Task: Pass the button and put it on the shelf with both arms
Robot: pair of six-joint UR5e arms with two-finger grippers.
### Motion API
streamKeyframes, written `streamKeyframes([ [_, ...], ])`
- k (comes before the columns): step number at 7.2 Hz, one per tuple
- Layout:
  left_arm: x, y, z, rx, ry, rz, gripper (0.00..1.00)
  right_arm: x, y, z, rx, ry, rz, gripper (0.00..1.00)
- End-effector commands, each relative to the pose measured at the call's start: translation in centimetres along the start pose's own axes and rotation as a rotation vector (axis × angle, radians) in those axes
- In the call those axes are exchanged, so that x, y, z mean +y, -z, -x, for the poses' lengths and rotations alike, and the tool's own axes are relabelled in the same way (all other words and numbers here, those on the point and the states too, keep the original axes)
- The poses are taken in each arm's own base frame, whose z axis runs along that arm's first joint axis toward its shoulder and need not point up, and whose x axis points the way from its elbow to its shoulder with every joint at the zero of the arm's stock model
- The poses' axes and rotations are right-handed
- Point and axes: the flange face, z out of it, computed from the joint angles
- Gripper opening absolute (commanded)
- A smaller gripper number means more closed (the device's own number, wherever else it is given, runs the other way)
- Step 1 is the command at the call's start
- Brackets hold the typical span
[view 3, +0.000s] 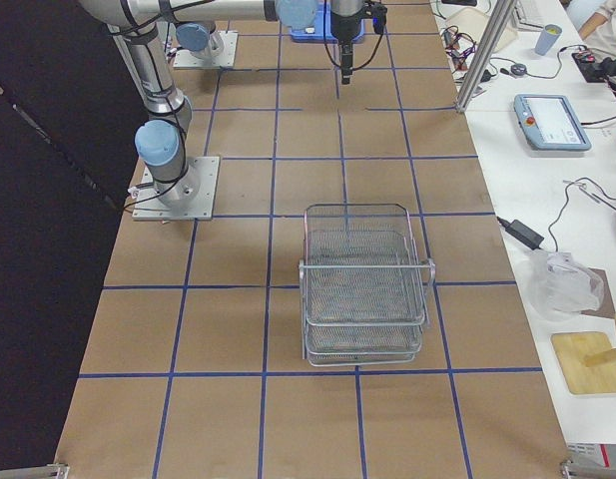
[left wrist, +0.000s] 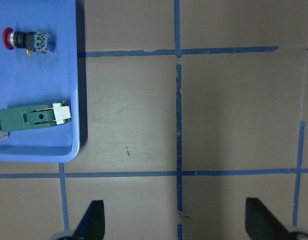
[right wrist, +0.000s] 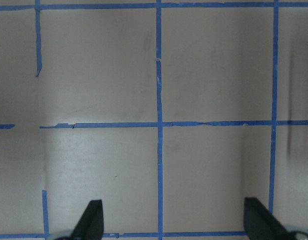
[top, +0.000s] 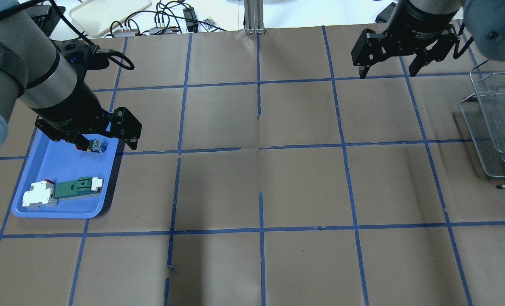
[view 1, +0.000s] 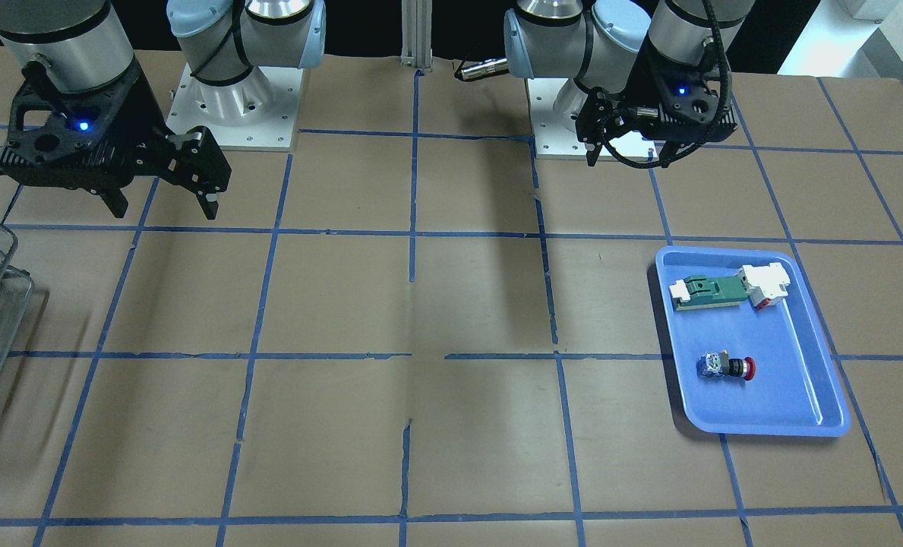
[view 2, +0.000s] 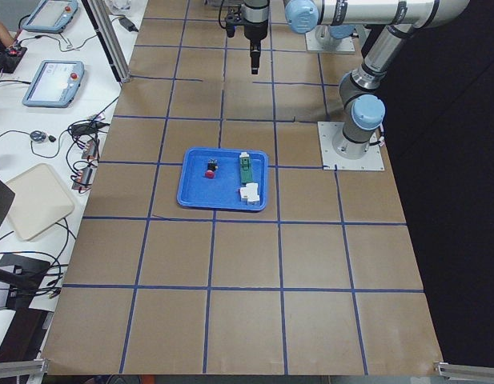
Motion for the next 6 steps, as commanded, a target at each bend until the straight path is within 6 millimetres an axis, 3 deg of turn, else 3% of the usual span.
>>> streamKeyframes([
  [1, -0.06, 0.0, 0.03, 0.002, 0.003, -0.001, 1.0, 0.22, 0.55, 0.02, 0.002, 0.003, -0.013, 1.0],
  [6, -0.23, -0.46, 0.17, -0.005, 0.002, 0.009, 1.0, 0.13, 0.33, 0.05, -0.001, 0.014, -0.01, 1.0],
])
